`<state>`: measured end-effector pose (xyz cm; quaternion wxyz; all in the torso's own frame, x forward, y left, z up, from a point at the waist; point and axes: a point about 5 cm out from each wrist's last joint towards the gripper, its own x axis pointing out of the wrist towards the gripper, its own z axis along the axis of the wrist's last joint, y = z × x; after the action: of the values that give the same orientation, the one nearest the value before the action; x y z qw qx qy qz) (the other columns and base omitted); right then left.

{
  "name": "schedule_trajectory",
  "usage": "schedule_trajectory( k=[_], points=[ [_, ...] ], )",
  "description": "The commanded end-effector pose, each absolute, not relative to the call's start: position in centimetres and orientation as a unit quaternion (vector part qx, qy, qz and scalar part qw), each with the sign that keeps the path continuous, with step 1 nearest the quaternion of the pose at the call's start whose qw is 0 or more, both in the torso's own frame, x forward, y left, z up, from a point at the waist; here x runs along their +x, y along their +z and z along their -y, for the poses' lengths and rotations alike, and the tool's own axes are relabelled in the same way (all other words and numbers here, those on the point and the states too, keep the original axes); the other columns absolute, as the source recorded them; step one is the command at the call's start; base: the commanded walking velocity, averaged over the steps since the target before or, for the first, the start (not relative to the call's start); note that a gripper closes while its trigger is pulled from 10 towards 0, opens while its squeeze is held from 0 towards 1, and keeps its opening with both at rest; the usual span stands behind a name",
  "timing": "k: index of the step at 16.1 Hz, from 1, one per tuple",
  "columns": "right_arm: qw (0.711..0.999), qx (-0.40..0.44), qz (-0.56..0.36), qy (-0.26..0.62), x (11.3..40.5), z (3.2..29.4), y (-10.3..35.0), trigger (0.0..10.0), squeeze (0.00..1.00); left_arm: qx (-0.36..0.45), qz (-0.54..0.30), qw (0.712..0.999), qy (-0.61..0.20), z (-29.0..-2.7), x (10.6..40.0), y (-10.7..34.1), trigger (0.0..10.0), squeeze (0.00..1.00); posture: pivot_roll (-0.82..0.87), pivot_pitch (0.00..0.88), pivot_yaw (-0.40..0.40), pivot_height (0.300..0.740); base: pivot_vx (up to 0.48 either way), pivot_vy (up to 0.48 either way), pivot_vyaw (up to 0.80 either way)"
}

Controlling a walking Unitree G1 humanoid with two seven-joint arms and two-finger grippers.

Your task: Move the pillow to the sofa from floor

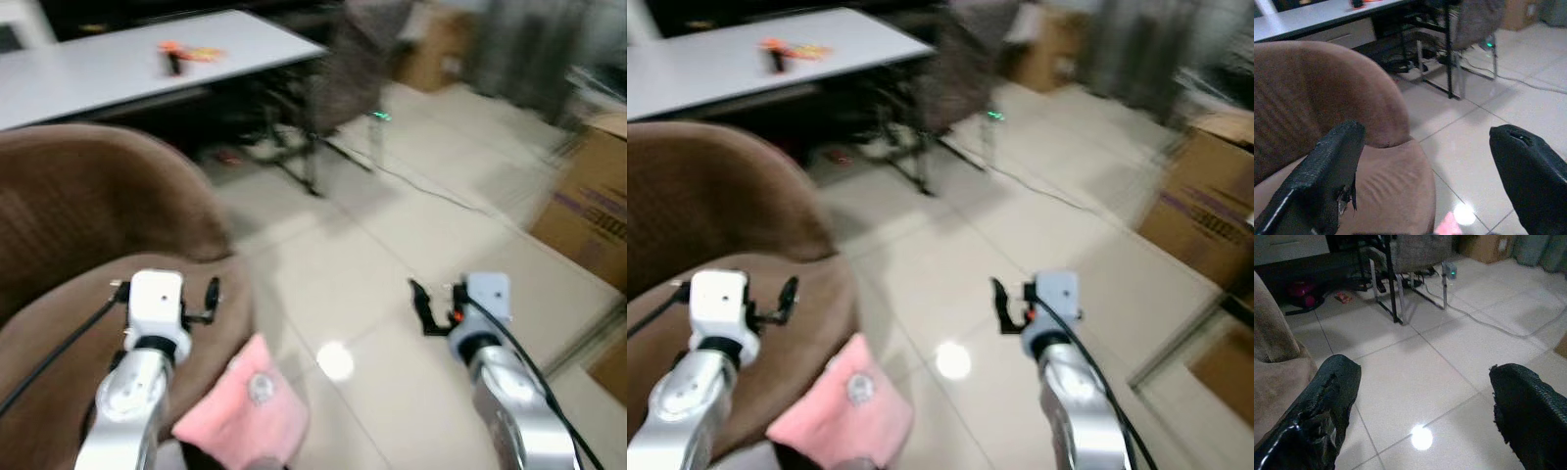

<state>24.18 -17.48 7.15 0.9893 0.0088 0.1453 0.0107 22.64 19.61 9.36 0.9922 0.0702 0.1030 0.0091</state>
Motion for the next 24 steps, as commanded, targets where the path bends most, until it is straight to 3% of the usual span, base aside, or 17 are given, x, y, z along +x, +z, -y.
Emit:
schedule_trajectory(
  k=[1,7,8,9,14,18,24],
  points=[
    [0.991,0.007,-0.133,0.011,24.5,17.3,7.6,10.0,1.00,0.079,-0.090,0.993,0.008,-19.7,23.0,10.0,10.0,0.00,-0.06,0.000,0.019,0.740,0.000,-0.405,0.70],
    [0.992,-0.031,-0.124,0.020,24.8,16.8,8.3,10.0,1.00,0.077,-0.092,0.993,0.014,-19.9,22.7,9.9,10.0,0.00,-0.07,0.000,0.011,0.740,0.000,-0.480,0.18],
    [0.992,-0.035,-0.124,0.019,24.8,16.8,8.3,10.0,0.81,0.077,-0.092,0.993,0.014,-19.8,22.7,9.9,10.0,0.00,-0.07,0.000,0.010,0.740,0.000,-0.480,0.00],
    [0.991,-0.039,-0.126,0.019,24.8,16.9,8.2,10.0,0.00,0.077,-0.092,0.993,0.015,-19.9,22.7,9.9,10.0,0.00,-0.06,0.000,0.004,0.740,0.000,-0.480,0.00],
    [0.989,-0.047,-0.131,0.044,24.8,16.4,8.0,10.0,0.00,0.071,-0.086,0.993,0.025,-20.2,22.6,10.0,10.0,0.00,-0.05,0.000,-0.002,0.740,0.000,-0.340,0.00],
    [0.990,-0.015,-0.123,0.061,25.1,15.6,8.3,10.0,0.00,0.077,-0.081,0.993,0.024,-20.3,22.7,10.1,10.0,0.00,-0.04,0.000,-0.008,0.740,0.000,0.000,0.80],
    [0.991,-0.040,-0.121,0.044,25.8,15.7,8.3,10.0,0.00,0.070,-0.068,0.995,0.020,-20.6,22.7,10.5,10.0,0.00,-0.02,0.000,-0.019,0.740,0.045,0.000,0.77]
  ],
)
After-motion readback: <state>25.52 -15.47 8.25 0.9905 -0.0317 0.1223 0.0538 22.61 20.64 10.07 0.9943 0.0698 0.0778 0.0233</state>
